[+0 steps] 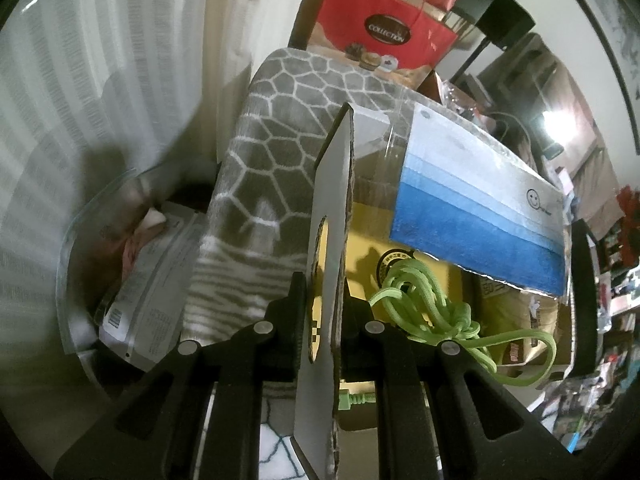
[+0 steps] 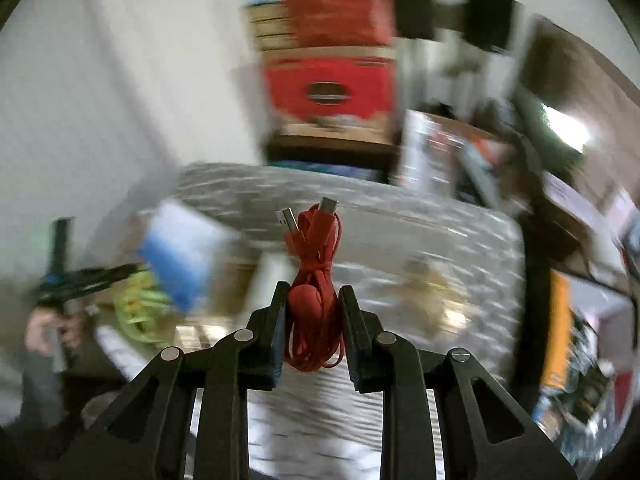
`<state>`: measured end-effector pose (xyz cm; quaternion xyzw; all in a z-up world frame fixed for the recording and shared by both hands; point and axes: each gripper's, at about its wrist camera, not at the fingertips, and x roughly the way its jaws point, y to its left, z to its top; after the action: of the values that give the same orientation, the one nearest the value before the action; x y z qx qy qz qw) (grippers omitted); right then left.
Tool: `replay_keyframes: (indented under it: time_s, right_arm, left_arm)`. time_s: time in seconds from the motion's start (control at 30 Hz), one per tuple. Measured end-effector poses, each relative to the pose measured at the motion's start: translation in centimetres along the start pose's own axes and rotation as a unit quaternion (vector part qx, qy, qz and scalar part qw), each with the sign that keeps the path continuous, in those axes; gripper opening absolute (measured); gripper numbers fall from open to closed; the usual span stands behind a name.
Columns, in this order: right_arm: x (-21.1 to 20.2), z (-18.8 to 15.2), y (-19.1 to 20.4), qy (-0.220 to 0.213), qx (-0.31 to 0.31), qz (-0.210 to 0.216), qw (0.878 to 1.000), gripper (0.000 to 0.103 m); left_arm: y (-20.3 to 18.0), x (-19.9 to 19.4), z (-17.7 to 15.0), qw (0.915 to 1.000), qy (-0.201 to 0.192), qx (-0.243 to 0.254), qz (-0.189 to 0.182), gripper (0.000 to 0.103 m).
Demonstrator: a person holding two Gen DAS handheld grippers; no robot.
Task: Organize objects
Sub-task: 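Grasp the red cable with the right gripper and lift, then drop the red cable into the tray beside the green cable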
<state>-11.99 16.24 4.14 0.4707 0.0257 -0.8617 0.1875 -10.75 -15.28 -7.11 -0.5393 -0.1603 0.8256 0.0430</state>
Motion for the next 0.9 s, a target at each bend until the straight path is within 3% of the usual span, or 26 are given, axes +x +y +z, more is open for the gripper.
replay_keyframes:
  time_s: [0.1, 0.27, 0.47, 0.63, 0.9]
  right_arm:
    - [1.6, 0.9, 5.2, 0.007, -0.046, 0.037, 0.998, 0.024]
    - [5.8, 1.4, 13.1, 0.024, -0.116, 0.06, 0.991, 0.024]
    - [11.0, 0.7, 18.9, 0.059, -0.2, 0.068, 0.976, 0.025]
    - [12.8, -0.4, 19.5, 0.083, -0.233, 0.052, 0.967, 0.034]
    - [10.9, 0.2, 16.1, 0.069, -0.175, 0.044, 0.981, 0.036]
  left_arm:
    - [0.1, -0.1, 0.1, 1.0, 0.0, -0.001, -0.001, 0.012]
    - [0.1, -0.1, 0.0, 1.0, 0.0, -0.001, -0.001, 0.012]
    - [0.1, -0.2, 0.0, 1.0, 0.0, -0.001, -0.001, 0.012]
    - [0.1, -0.2, 0.1, 1.0, 0.0, -0.001, -0.003, 0.012]
    - [-0.2, 0.0, 0.0, 1.0, 0.002, -0.001, 0.0, 0.012]
